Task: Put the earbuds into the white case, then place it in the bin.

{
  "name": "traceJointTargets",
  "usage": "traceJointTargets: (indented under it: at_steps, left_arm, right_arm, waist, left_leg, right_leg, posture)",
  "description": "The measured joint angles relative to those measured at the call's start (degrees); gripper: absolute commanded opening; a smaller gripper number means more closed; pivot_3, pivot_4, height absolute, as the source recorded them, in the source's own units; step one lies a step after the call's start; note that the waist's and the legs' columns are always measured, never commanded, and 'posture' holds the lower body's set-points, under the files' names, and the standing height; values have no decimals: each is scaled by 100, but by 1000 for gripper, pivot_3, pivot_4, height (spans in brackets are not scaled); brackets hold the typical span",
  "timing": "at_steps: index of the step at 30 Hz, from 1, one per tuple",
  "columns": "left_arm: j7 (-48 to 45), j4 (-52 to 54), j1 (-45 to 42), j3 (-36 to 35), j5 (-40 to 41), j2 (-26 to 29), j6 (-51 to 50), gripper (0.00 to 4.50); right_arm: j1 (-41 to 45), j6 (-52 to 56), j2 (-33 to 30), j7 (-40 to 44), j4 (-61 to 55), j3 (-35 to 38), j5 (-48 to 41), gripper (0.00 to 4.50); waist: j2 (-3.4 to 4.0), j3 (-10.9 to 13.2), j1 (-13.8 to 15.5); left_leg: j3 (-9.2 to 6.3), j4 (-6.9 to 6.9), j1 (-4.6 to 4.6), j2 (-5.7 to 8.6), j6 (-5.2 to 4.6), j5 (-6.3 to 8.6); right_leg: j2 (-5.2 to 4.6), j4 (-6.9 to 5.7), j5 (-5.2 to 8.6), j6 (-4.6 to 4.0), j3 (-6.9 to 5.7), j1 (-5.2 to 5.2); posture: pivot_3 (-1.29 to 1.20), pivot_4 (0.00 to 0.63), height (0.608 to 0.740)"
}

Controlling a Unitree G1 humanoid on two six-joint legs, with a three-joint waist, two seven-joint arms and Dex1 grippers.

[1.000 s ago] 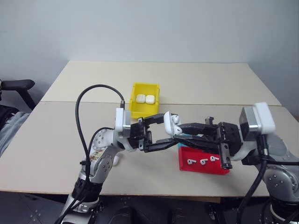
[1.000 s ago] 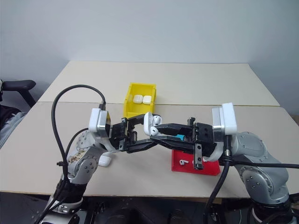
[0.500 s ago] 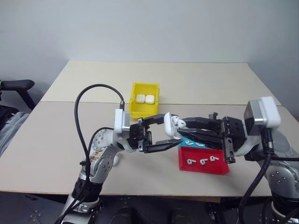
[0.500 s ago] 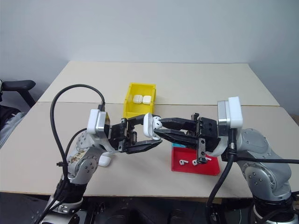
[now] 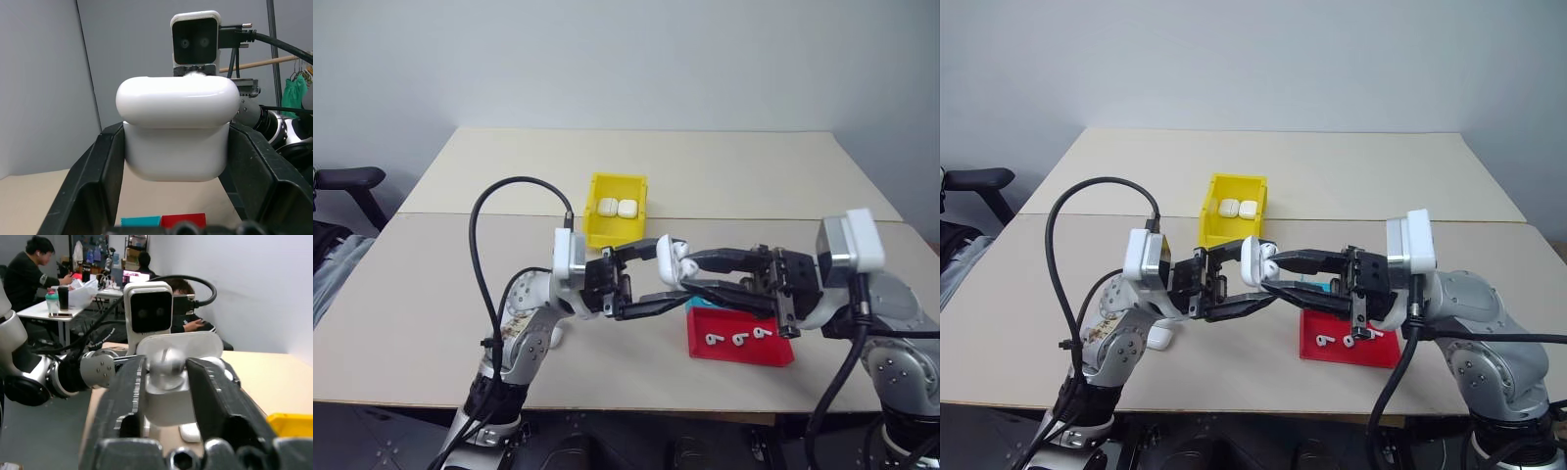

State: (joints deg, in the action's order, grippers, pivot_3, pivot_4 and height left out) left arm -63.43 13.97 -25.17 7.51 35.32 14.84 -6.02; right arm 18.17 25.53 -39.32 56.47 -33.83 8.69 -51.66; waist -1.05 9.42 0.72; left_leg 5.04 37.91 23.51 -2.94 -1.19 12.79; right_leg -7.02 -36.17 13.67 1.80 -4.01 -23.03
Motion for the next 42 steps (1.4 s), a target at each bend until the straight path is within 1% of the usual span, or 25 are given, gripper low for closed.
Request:
traceJointTargets:
  at_steps: [9,15,19,22,24,27,30,32,33,36,42]
  left_arm:
    - [-3,-26,28,-6,-46,7,-1,2817]
    - [-14,-41,31,-6,-97,41,0,2817]
    - [-25,-329,31,53,-264,27,16,2817]
    - [-37,-531,11,144,-386,-67,71,2817]
    - [-41,-667,-90,172,-468,-125,105,2817]
    - [-47,-771,-272,230,-601,-178,213,2817]
    - [-49,-839,-389,298,-729,-184,238,2817]
    - [-44,-932,-460,349,-854,-183,262,2817]
    - [-43,-971,-478,370,-879,-193,276,2817]
    - [-37,-1008,-495,384,-945,-237,338,2817]
    - [-26,-1008,-530,387,-1022,-276,394,2817]
  right_arm:
    - [-46,-36,0,73,-12,6,80,2551]
    - [9,-79,-60,144,95,363,-23,2551]
    - [582,-22,-365,195,258,612,-348,2551]
    - [946,126,-612,263,336,528,-372,2551]
    - [1255,266,-647,253,404,331,-364,2551]
    - [1738,625,-729,150,558,-9,-354,1989]
    - [2035,842,-801,125,639,-311,-235,988]
    - [2161,866,-879,269,644,-636,67,228]
    - [2190,866,-882,314,641,-744,183,46]
    - [2214,862,-899,406,637,-1039,561,46]
    - [2211,571,-854,591,539,-1250,1127,46]
  waist:
    - [0,0,0]
    - [0,0,1]
    - [0,0,-5]
    - [0,0,-2]
    - [0,0,-2]
    - [0,0,-5]
    - [0,0,-2]
    - [0,0,-2]
    - [0,0,-2]
    - [0,0,-1]
    - [0,0,-2]
  left_leg:
    - [0,0,0,0,0,0]
    - [1,0,0,0,0,0]
    - [2,0,-2,0,0,0]
    - [3,0,2,0,0,0]
    - [4,1,4,0,0,0]
    - [5,1,4,0,0,0]
    - [6,1,11,0,-1,0]
    - [10,1,15,0,-1,0]
    - [12,2,16,0,-1,0]
    - [13,2,20,0,-1,0]
    - [14,3,20,0,-1,0]
  right_leg:
    - [0,0,0,0,0,0]
    - [0,1,0,0,0,0]
    - [1,-1,0,0,0,0]
    - [2,2,0,-1,-1,-1]
    - [1,0,-1,-1,-1,-2]
    - [1,-1,-1,-1,-1,-4]
    - [1,1,-1,-1,-2,-8]
    - [1,2,-1,0,-2,-10]
    - [1,3,-2,0,-2,-10]
    - [1,2,-2,0,-4,-13]
    - [0,1,-2,1,-4,-15]
  posture:
    - [0,150,740]
    - [0,150,740]
    - [0,150,740]
    - [0,150,740]
    - [0,150,740]
    - [0,150,740]
    - [0,150,740]
    - [0,150,740]
    - [0,150,740]
    - [0,150,740]
    - [0,150,740]
